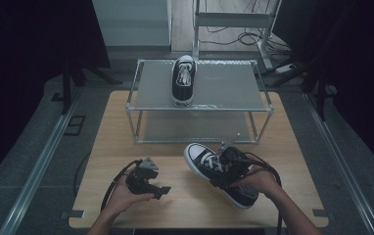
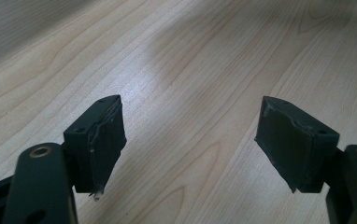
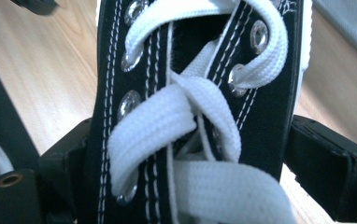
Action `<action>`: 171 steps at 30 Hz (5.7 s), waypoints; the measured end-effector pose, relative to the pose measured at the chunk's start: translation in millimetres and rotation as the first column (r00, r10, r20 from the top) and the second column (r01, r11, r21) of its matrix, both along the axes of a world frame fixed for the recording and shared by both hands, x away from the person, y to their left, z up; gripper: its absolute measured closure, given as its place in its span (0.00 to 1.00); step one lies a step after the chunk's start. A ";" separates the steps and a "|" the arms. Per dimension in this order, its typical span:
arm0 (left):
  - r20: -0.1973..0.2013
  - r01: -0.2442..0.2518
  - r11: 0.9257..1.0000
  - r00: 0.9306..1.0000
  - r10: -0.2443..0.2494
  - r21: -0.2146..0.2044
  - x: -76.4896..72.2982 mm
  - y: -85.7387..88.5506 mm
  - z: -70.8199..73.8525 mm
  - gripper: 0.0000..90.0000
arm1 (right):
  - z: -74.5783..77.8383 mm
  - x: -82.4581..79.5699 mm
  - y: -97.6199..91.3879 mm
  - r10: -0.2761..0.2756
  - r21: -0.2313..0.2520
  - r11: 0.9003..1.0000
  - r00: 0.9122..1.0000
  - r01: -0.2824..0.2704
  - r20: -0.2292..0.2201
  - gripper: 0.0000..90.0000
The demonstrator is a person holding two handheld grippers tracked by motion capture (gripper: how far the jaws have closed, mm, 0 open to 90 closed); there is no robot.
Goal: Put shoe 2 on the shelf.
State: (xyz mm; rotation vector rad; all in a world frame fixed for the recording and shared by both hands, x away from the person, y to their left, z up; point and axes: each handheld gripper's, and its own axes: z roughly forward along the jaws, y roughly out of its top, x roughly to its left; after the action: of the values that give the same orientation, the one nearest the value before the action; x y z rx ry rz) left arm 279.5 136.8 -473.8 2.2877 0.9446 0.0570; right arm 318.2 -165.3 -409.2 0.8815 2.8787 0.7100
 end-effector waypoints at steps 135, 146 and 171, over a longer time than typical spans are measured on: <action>-0.009 -0.046 0.994 0.999 0.046 -0.101 -2.7 29.3 5.0 0.27 | 118.9 282.6 63.8 -0.775 -0.101 0.631 0.630 0.769 -0.053 0.11; -0.016 -0.048 0.994 0.999 0.046 -0.098 -3.3 29.3 2.6 0.27 | 112.8 289.8 63.9 -0.785 -0.122 0.619 0.617 0.776 -0.060 0.10; -0.018 -0.054 0.994 0.998 0.052 -0.093 -4.1 27.9 3.9 0.27 | 149.6 231.4 59.0 -0.669 0.074 0.741 0.743 0.667 0.010 0.10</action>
State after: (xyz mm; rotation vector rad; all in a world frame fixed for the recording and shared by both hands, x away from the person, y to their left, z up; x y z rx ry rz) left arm 275.4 164.8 -469.9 2.1807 0.9953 0.0180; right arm 549.6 -106.3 -259.6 1.7480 2.2250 0.7076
